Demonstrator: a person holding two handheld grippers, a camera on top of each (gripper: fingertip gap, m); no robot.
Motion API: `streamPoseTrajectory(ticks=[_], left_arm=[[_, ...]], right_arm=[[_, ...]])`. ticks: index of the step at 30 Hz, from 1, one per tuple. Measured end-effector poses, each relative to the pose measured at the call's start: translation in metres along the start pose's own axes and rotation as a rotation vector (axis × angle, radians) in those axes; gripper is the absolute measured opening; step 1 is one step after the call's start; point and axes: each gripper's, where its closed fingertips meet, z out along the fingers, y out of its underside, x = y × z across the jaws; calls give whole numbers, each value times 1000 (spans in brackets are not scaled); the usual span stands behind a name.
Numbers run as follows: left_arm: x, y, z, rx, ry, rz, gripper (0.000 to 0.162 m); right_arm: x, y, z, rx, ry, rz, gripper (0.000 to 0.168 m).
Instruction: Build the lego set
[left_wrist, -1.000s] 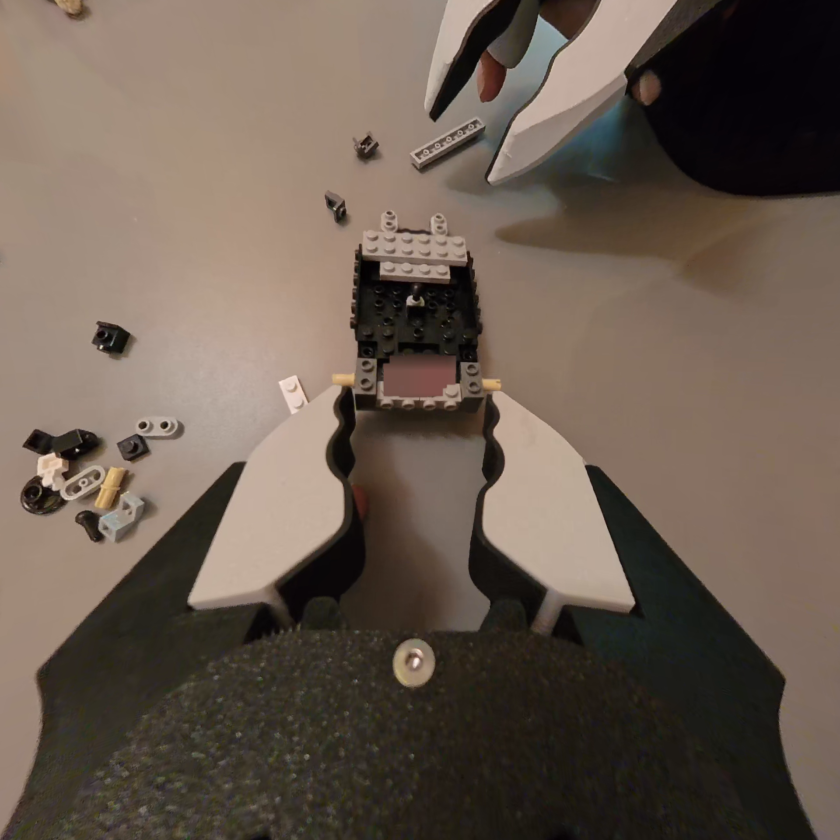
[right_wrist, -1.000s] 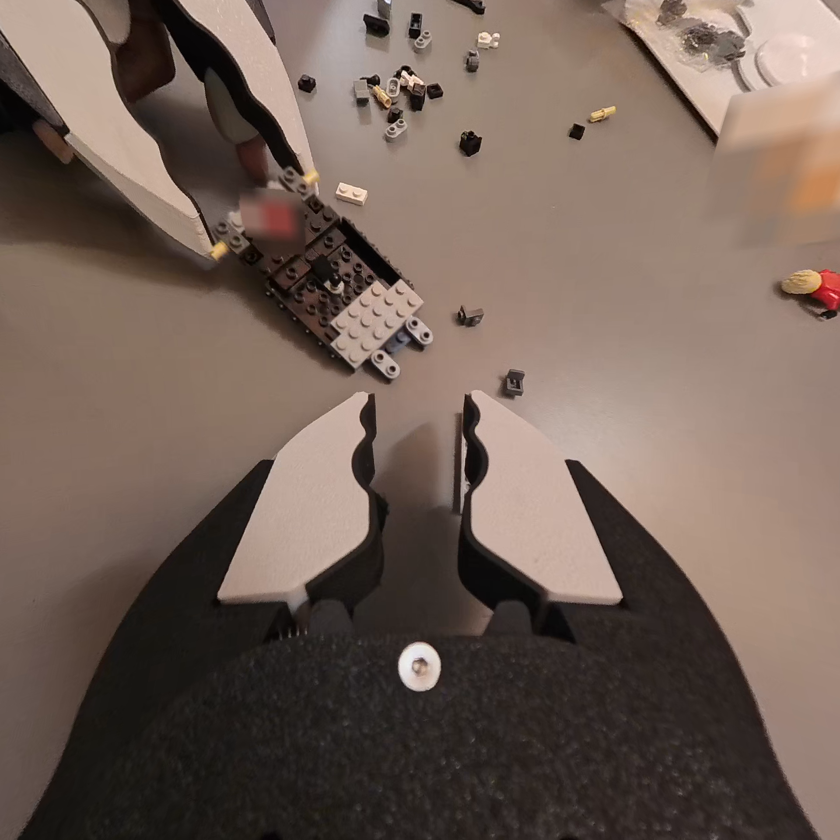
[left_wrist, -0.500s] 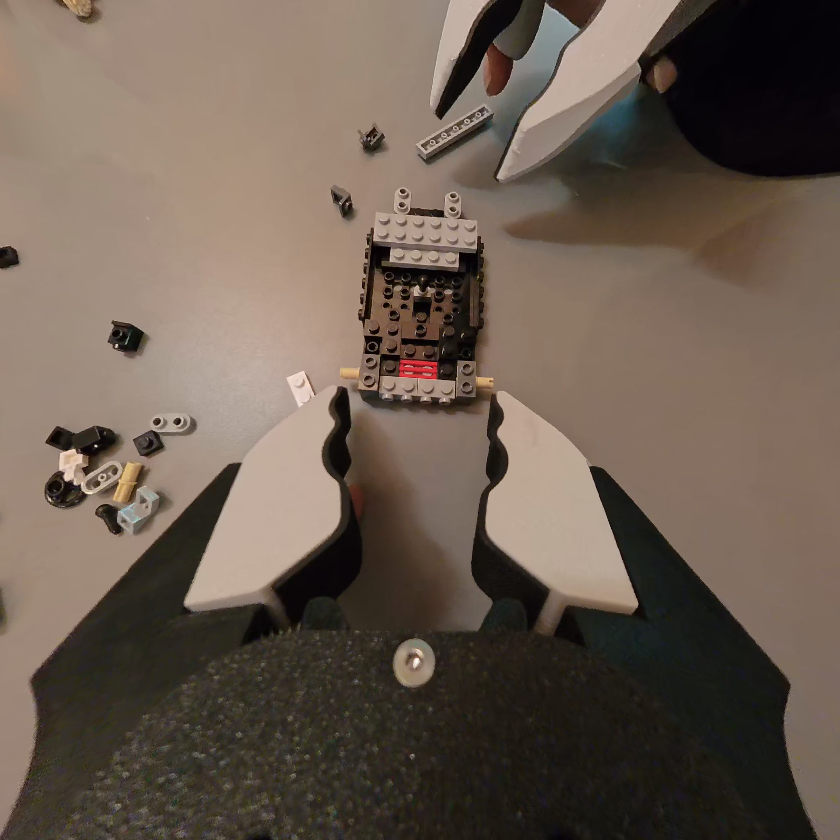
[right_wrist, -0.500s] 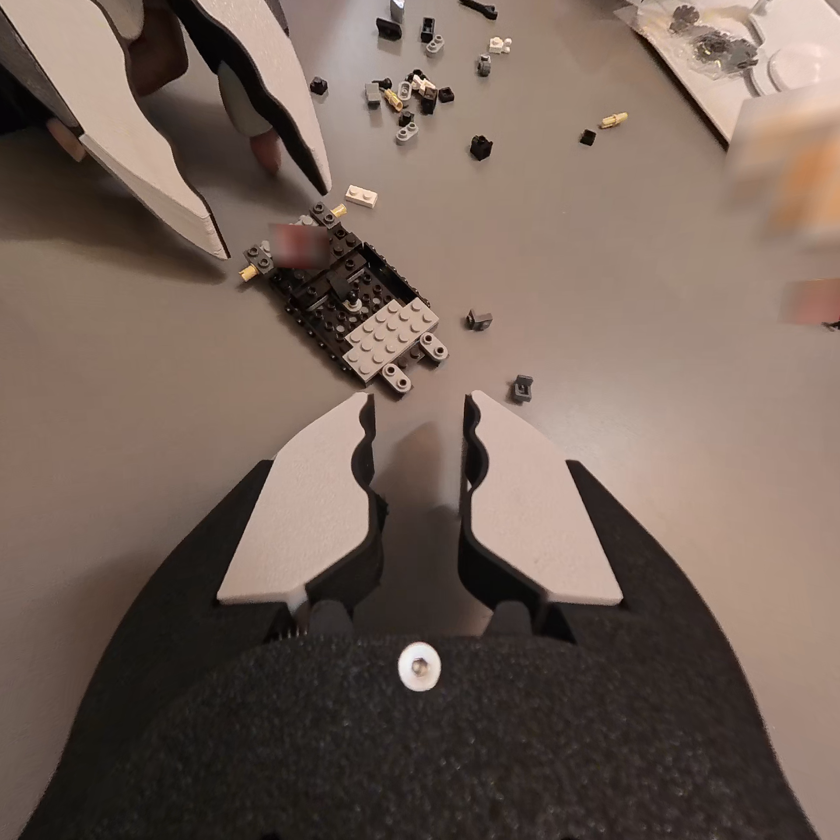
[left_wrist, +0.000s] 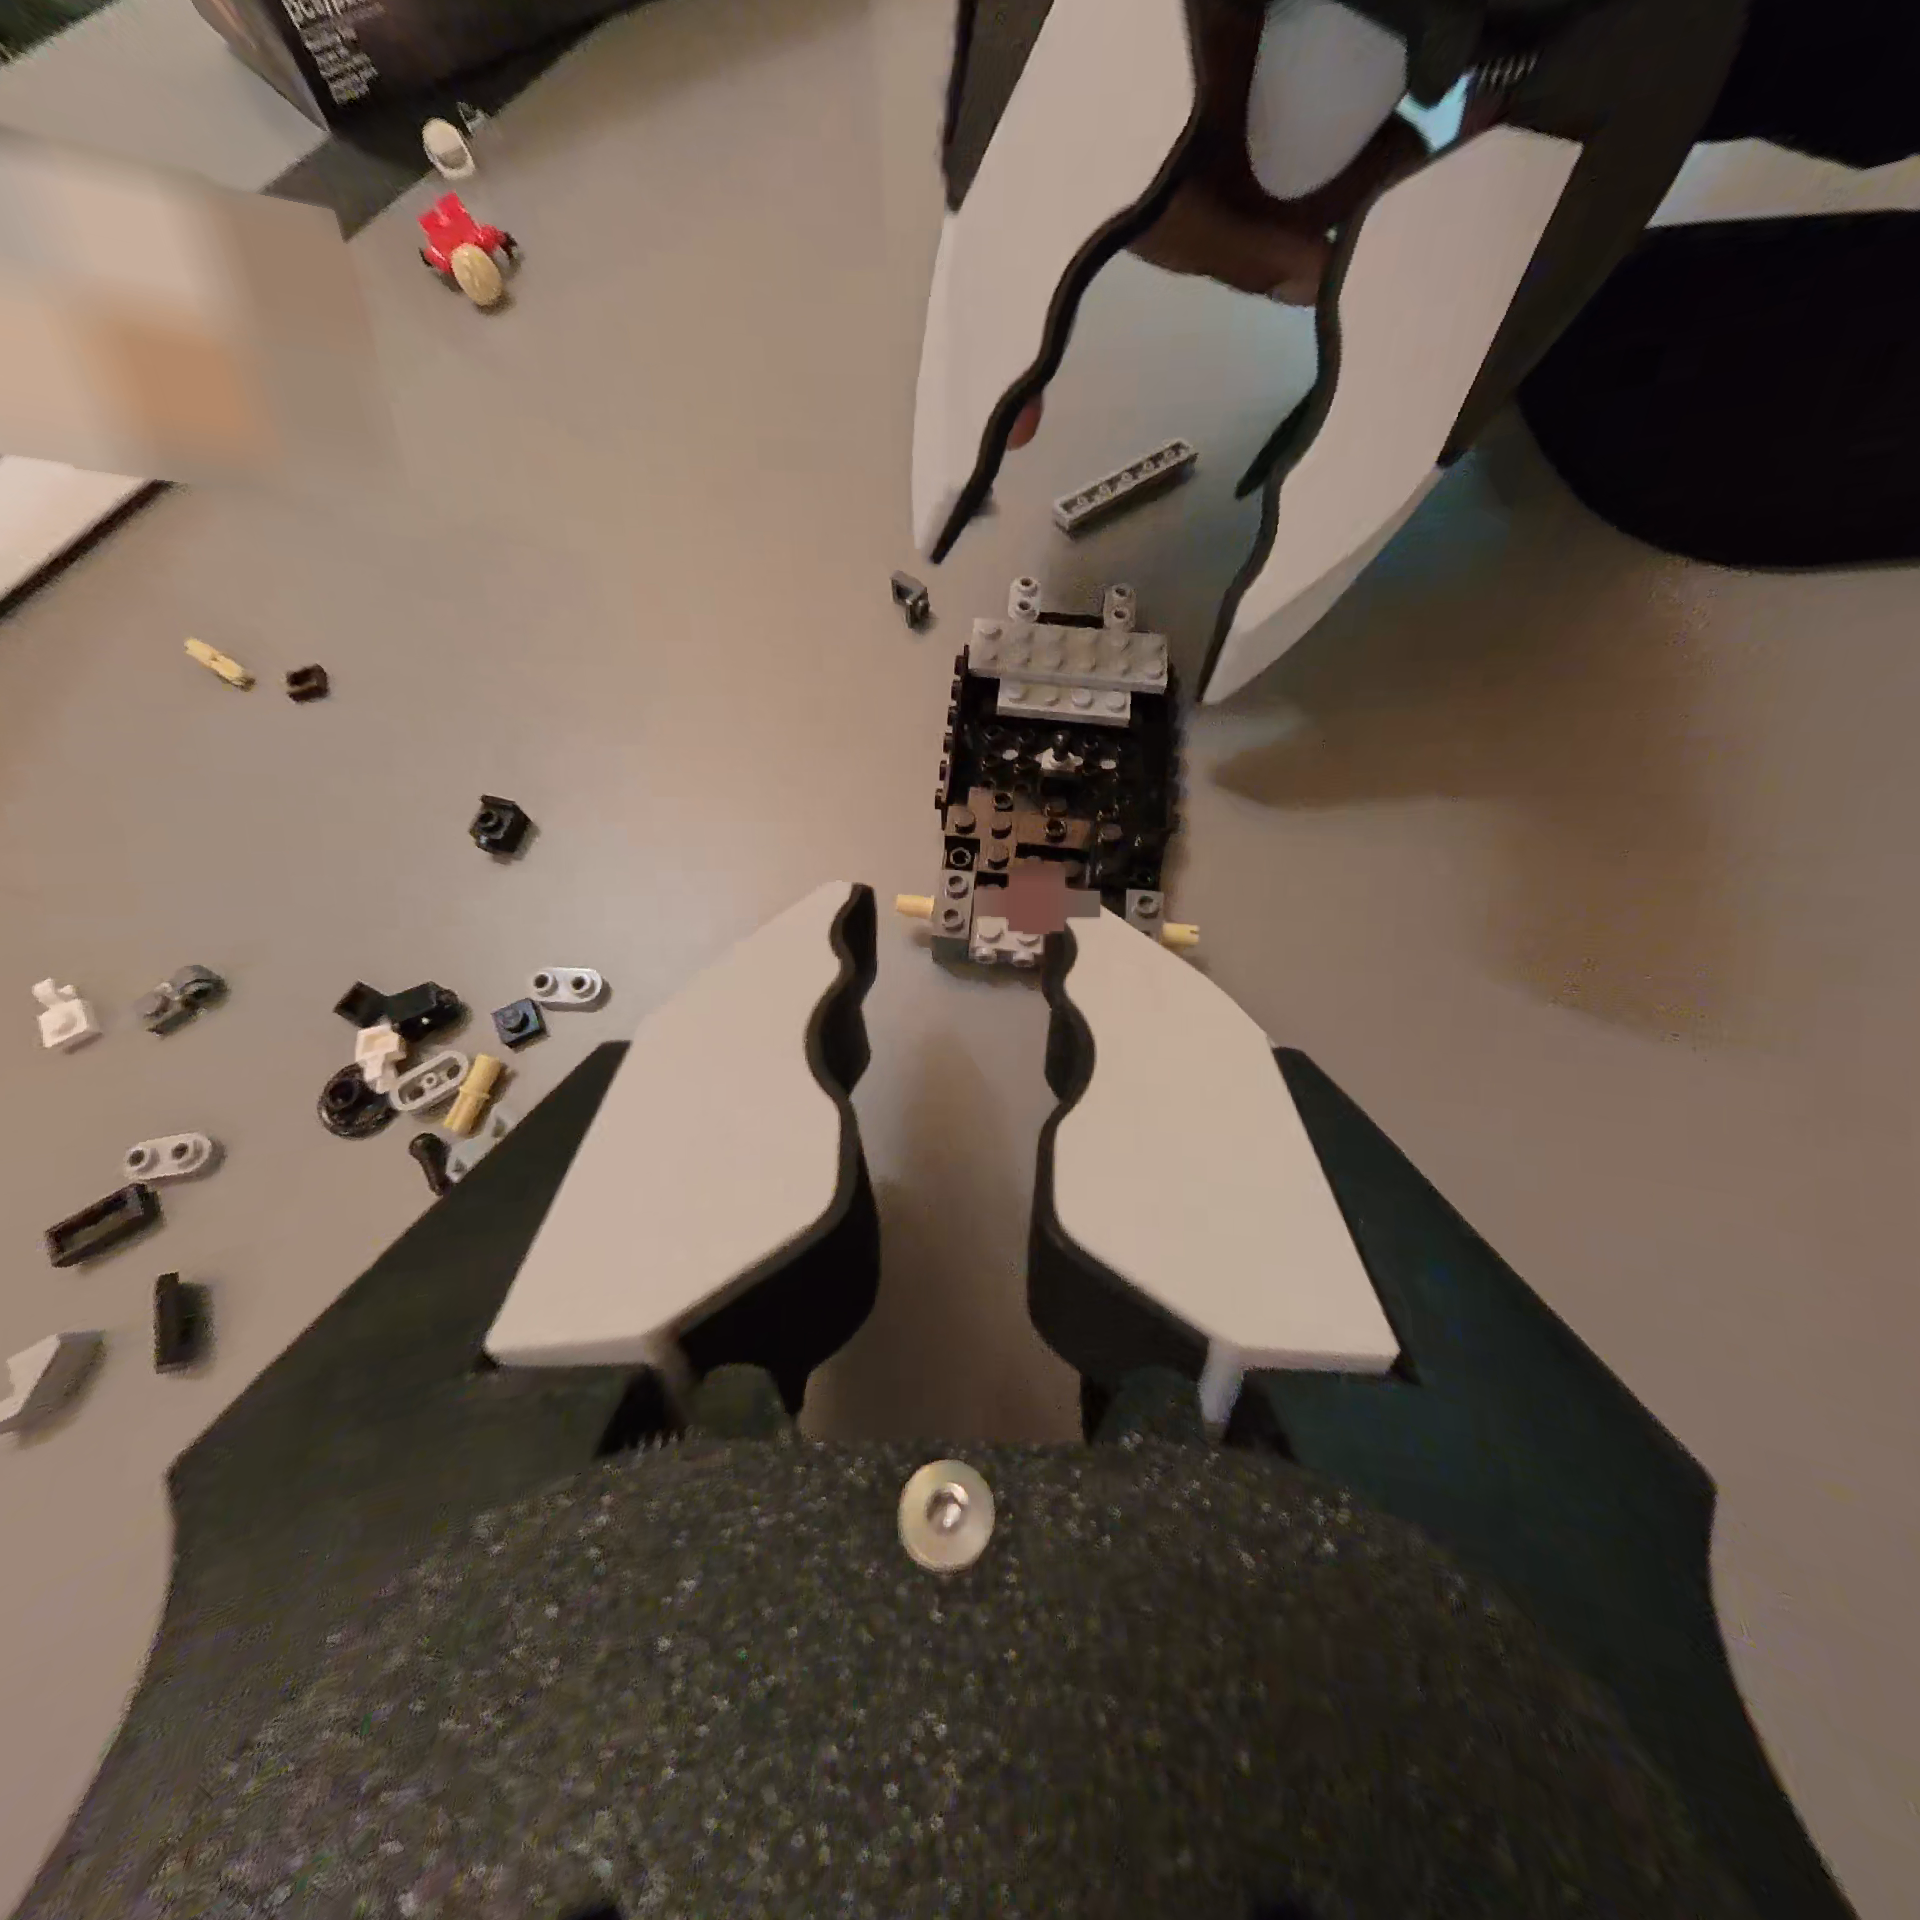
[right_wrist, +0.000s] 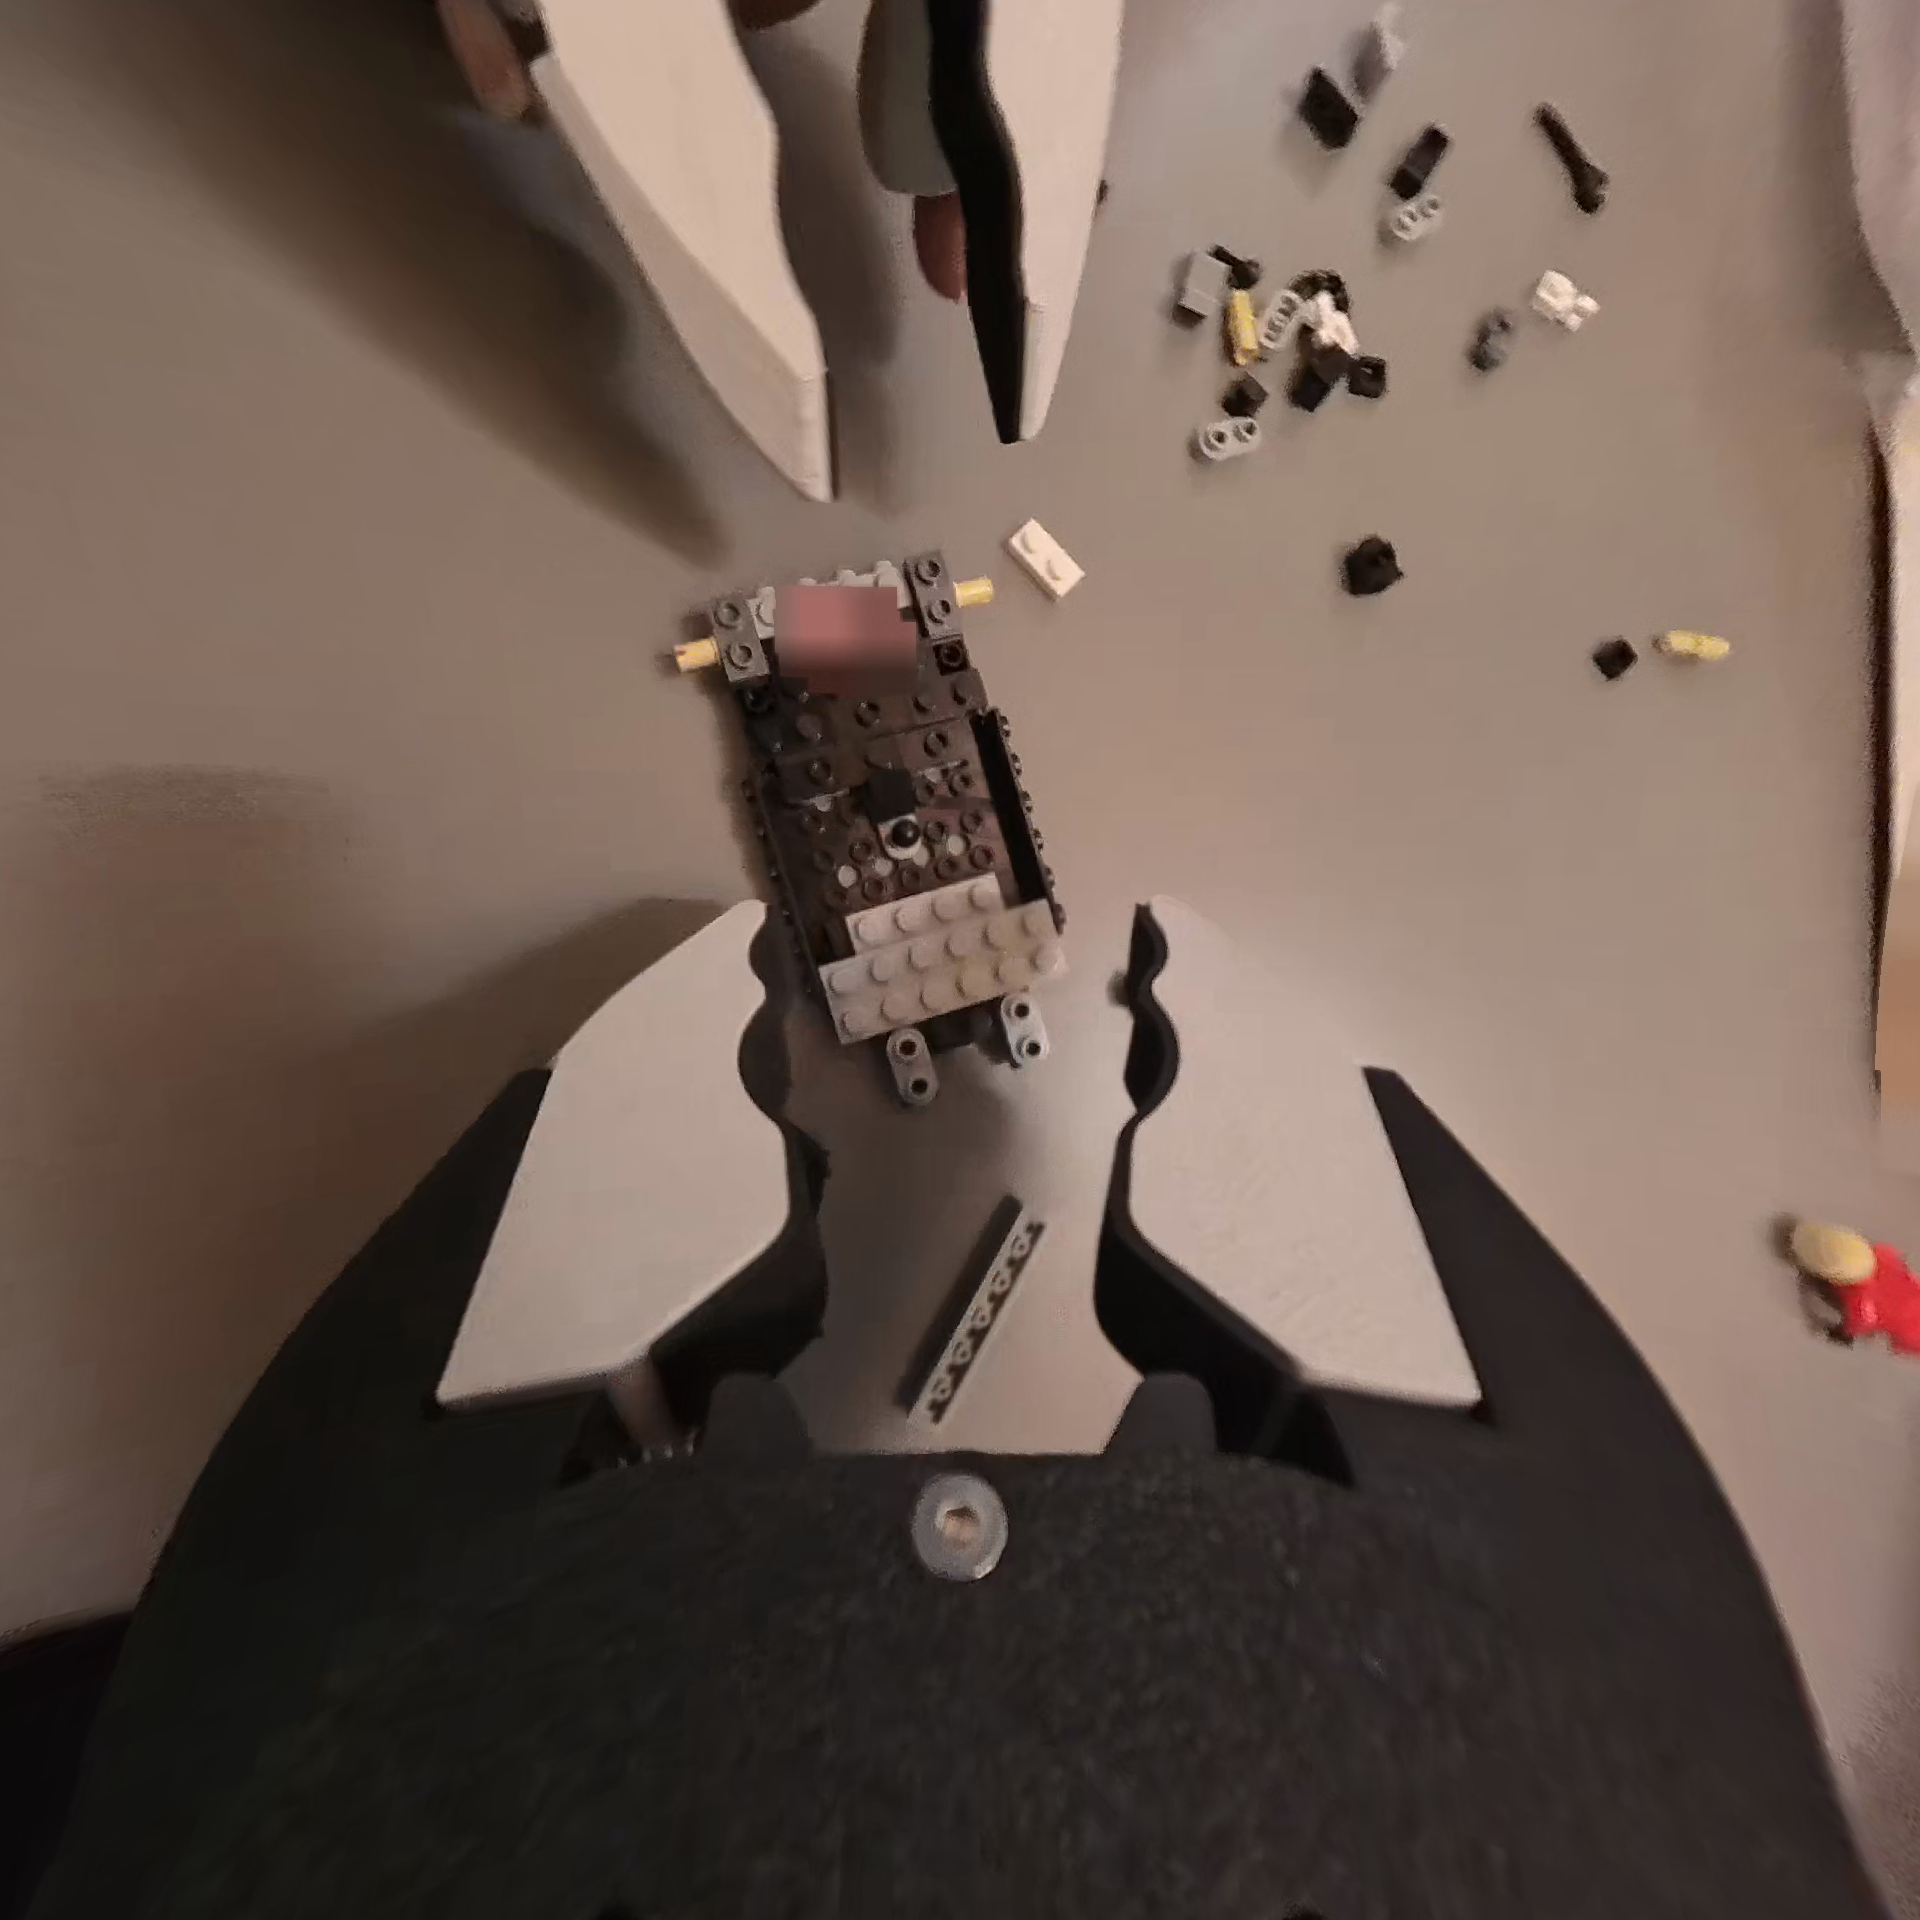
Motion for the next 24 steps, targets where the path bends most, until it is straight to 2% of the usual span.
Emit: streamPoseTrajectory(ticks=[3,9,12,18,21,24], left_arm=[[-3,-3,-3,22,-19,17,15],[-8,-6,-5,40,-34,14,12],[-8,-5,-5,36,-34,16,13],[-6,-3,-4,25,-26,21,20],[-5,-1,-3,13,-18,19,26],[-5,2,-2,-2,-15,14,32]], right_arm=[[1,-4,7,-30,-48,-63,70],[-1,-4,19,-88,-138,-132,72],[-3,-5,20,-89,-178,-139,64],[-9,-3,19,-78,-255,-161,38],[-12,-2,19,-74,-282,-178,31],[-11,-4,17,-61,-284,-183,32]])
